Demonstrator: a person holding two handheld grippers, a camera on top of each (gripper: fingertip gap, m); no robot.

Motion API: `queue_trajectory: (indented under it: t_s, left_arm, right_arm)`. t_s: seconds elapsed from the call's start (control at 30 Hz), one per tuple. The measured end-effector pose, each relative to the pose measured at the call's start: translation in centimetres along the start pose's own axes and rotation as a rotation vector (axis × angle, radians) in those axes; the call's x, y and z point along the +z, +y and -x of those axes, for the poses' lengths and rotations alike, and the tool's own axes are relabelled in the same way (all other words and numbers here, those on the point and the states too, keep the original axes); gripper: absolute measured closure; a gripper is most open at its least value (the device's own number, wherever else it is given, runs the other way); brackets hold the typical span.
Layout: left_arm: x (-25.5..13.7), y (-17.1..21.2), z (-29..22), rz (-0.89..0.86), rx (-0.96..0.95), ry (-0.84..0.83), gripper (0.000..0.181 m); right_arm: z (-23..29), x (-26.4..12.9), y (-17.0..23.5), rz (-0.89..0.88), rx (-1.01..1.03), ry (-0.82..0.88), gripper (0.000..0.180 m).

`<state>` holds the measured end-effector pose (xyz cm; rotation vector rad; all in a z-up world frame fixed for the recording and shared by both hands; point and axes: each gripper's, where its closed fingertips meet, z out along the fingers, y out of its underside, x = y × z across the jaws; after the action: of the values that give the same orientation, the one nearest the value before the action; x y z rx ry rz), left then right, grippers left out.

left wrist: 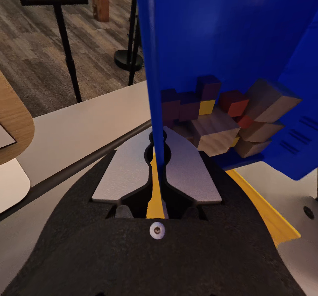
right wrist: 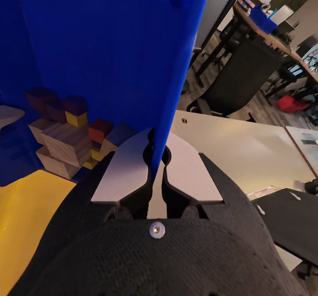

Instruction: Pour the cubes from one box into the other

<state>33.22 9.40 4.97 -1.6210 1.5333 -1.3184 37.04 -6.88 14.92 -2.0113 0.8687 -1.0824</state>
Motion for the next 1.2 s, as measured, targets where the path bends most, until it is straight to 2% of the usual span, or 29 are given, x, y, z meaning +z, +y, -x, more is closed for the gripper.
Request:
queue_trajectory:
  t_s: [0.07,0.13,0.23,0.33,0.43,0.5,0.6,0.7,0.8,0.87,0.93,0.97,1.07,1.17,1.2]
  left_arm:
    - [0.5,0.7,0.2,0.033,-0.040,0.002,0.176]
    - [1.0,1.2,-0.1,0.040,-0.095,0.061,0.176]
    - [1.4,1.6,0.0,0.040,-0.079,0.048,0.177]
    - [1.4,1.3,-0.2,0.023,-0.089,0.080,0.176]
    - [1.3,1.0,-0.2,0.048,-0.055,0.057,0.176]
    - [1.1,0.2,-0.4,0.012,-0.045,0.070,0.176]
    - [0.5,-0.8,-0.6,0.028,-0.012,0.038,0.176]
    - [-0.2,-2.0,-1.2,-0.040,0.070,0.032,0.176]
    - [0.4,-0.9,-0.6,0.016,0.086,-0.022,0.176]
    - [-0.1,-1.4,-0.9,-0.062,0.017,0.018,0.177]
    - [-0.5,-1.8,-1.7,-0.145,0.057,0.052,0.177]
    - [-0.2,-1.6,-1.6,-0.140,0.077,0.028,0.176]
    - [0.6,-0.1,-1.2,-0.021,-0.012,0.026,0.177]
    - [-0.9,-1.7,-1.9,-0.165,0.064,0.053,0.177]
    - [-0.7,-1.7,-1.6,-0.161,0.075,0.030,0.177]
  right_arm:
    - [0.4,0.3,0.7,0.081,0.007,-0.007,0.173]
    - [0.4,-0.3,0.3,0.064,-0.049,0.037,0.174]
    - [0.6,0.0,0.7,0.112,-0.051,0.030,0.173]
    - [0.3,-0.4,-0.1,0.061,-0.096,0.065,0.173]
    - [0.3,-0.3,0.7,0.135,-0.050,0.027,0.173]
    - [-0.1,-0.6,-0.2,0.061,-0.063,0.047,0.173]
    - [-0.5,-0.8,0.2,0.120,-0.012,0.013,0.173]
    - [-1.3,-1.8,-1.2,-0.003,-0.008,0.034,0.173]
    - [-0.9,0.0,1.0,0.098,0.025,-0.009,0.174]
    - [-0.7,-1.2,0.6,0.058,0.037,-0.014,0.173]
    - [-1.2,-3.0,-0.5,-0.027,-0.008,0.044,0.175]
    - [-1.2,-2.6,-0.6,-0.033,-0.018,0.050,0.174]
    - [-0.8,-0.7,1.6,0.128,0.019,-0.013,0.173]
    - [-1.1,-3.2,0.3,-0.022,0.013,0.026,0.174]
    - [-1.1,-2.8,0.1,-0.041,0.009,0.030,0.174]
